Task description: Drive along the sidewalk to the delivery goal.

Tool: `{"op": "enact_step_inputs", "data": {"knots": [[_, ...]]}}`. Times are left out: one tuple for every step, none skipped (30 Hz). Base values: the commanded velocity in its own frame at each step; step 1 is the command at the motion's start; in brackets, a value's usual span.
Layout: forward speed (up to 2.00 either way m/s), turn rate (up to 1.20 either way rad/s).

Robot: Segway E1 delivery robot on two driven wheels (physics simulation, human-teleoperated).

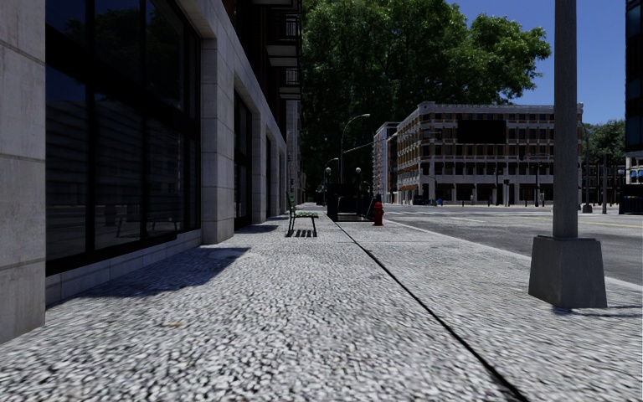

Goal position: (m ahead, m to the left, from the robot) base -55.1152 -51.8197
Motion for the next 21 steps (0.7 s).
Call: {"op": "enact_step_inputs", "data": {"knots": [[0.00,0.00],[0.00,0.00],[0.00,0.00],[0.00,0.00],[0.00,0.00],[0.00,0.00],[0.00,0.00],[0.00,0.00],[0.00,0.00],[0.00,0.00],[0.00,0.00],[0.00,0.00],[0.00,0.00],[0.00,0.00],[0.00,0.00],[0.00,0.00],[0.00,0.00],[0.00,0.00],[0.00,0.00],[0.00,0.00],[0.00,0.00]]}}
